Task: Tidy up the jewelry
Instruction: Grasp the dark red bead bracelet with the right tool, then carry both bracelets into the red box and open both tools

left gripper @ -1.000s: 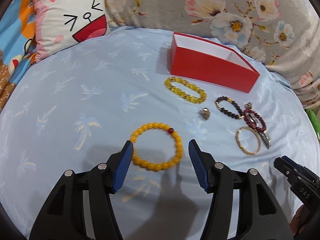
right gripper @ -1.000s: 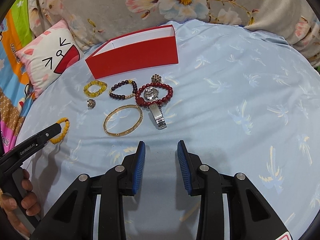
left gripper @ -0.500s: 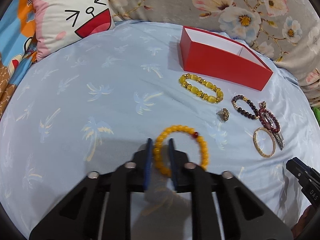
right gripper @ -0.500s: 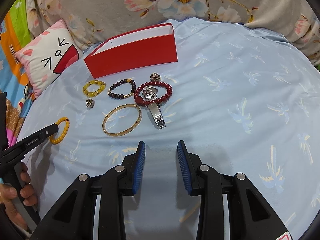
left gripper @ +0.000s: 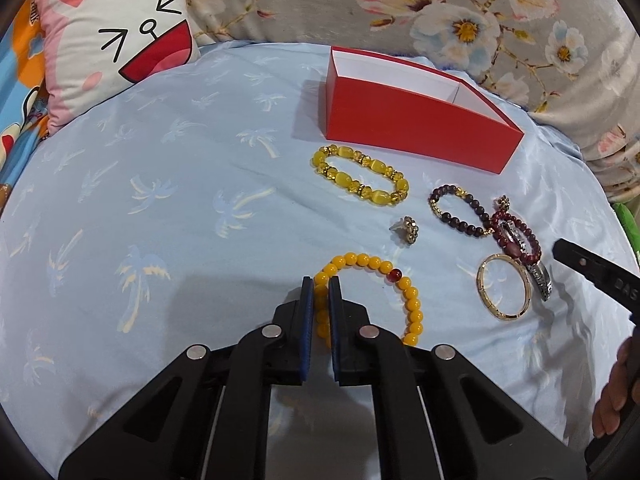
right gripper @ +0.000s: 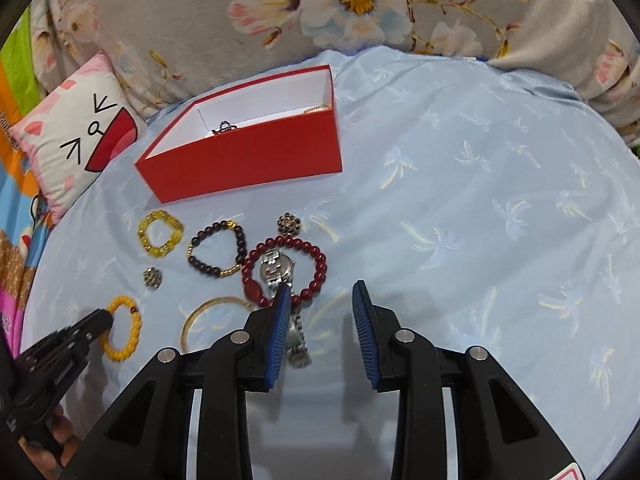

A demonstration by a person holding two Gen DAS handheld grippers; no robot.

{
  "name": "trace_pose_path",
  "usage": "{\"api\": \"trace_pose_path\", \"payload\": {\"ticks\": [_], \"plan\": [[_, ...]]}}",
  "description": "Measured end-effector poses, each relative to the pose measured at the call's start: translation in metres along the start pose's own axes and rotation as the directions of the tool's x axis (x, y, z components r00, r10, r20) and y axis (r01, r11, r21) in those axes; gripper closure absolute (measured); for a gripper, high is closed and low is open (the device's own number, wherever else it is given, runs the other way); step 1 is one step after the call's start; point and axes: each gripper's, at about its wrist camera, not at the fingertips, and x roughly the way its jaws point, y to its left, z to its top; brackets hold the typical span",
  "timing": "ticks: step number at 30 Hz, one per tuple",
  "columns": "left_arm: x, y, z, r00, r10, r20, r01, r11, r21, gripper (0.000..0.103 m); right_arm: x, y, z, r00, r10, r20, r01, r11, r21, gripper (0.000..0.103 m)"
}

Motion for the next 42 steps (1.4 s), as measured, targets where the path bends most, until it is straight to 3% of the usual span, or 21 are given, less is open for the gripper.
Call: {"api": "trace_pose_path", "payload": {"ticks": [4, 14, 16, 22, 42], "plan": [[0.000, 0.000, 0.000, 1.000, 0.001, 0.000, -0.001, 1.000, 0.002, 0.096, 0.017, -0.002, 0.003, 1.000, -0.012, -0.015, 0.012, 1.000, 0.014, 0.084], [0.000, 0.000, 0.000, 1.000, 0.001, -0.001, -0.001, 1.000, 0.002, 0.095, 0.033, 0.007, 0.009, 0.998, -0.058, -0.013, 0.058, 0.998, -0.014, 0.087], [0.000, 0.000, 0.000, 1.000, 0.002, -0.001, -0.002, 1.000, 0.004, 0.095, 0.033, 0.010, 0.008, 0.997, -0.080, -0.005, 0.079, 0.996, -0.034, 0.093], [0.001, -0.001, 0.000, 1.000, 0.000, 0.000, 0.000, 1.000, 0.001, 0.095, 0.031, 0.004, 0.007, 0.999, -0.051, 0.000, 0.051, 0.999, -0.003, 0.095], [-0.004, -0.001, -0.002, 1.000, -0.019, 0.005, 0.020, 1.000, -0.004, 0.096, -0.055, 0.017, -0.010, 0.993, 0.065, 0.099, -0.064, 0.998, -0.012, 0.095]]}}
